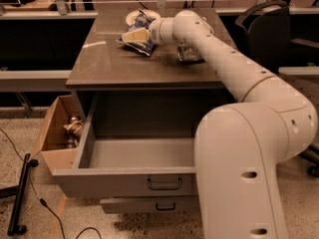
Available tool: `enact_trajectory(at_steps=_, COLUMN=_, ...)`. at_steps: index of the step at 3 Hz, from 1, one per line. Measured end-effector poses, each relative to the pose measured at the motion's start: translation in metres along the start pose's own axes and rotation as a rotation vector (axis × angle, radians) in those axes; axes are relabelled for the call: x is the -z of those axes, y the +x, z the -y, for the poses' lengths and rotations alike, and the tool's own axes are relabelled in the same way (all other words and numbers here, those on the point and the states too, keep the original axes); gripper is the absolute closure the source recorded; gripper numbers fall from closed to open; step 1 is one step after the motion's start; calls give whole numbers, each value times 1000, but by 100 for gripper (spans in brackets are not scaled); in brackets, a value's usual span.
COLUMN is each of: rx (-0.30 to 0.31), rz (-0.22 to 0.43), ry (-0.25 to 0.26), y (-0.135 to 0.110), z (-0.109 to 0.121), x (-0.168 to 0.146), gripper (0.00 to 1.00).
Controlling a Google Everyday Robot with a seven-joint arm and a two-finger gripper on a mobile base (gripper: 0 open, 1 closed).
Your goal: Place blue chip bag into top drawer
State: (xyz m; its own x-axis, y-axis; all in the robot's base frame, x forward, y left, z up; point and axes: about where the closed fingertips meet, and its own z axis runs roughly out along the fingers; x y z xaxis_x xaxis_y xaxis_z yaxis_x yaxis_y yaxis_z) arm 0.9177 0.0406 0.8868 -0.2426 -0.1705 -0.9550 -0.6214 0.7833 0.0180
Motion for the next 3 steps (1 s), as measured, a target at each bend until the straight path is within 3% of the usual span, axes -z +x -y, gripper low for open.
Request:
enact_trajectory(at_steps=1, rx=-20, rz=-38, ry=54, y=19, z=14, x=-8, gripper=0)
enact_trajectory(at_steps=2, rx=0, rz=-87, ry=62, y=37, z=14, x=-17, gripper=25)
enact_trajectory(at_steps=3, rx=17, rz=-100, ry=54, y=40, z=12, x=-19, gripper=48)
